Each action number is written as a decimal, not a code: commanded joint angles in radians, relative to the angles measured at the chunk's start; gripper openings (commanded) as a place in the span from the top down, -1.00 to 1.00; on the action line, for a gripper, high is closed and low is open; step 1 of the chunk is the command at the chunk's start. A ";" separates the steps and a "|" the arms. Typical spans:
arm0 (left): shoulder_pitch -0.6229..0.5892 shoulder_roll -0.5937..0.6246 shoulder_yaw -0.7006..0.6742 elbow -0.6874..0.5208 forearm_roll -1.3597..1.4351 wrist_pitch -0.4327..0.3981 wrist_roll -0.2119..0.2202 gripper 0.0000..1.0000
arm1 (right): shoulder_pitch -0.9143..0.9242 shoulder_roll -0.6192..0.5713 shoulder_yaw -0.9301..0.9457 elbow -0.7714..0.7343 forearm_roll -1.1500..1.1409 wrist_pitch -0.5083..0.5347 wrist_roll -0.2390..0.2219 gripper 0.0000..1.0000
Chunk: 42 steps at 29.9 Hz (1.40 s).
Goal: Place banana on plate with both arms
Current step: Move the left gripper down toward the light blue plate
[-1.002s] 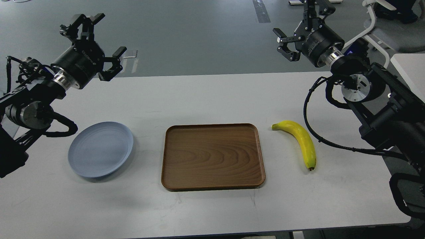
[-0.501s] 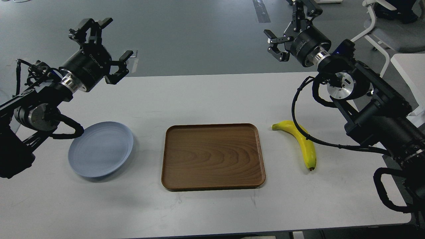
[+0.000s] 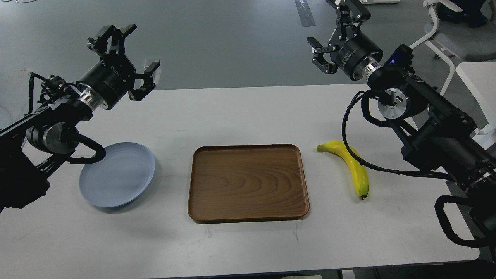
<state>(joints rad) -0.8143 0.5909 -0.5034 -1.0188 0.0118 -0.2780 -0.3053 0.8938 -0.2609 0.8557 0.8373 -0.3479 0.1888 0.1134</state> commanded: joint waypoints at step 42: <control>0.024 0.001 -0.046 0.000 -0.040 0.126 0.092 -0.96 | 0.007 0.012 -0.040 -0.001 -0.005 -0.019 -0.004 -1.00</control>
<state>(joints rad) -0.7891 0.5917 -0.5430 -1.0170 -0.0494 -0.1535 -0.2131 0.9007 -0.2485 0.8171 0.8360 -0.3529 0.1705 0.1089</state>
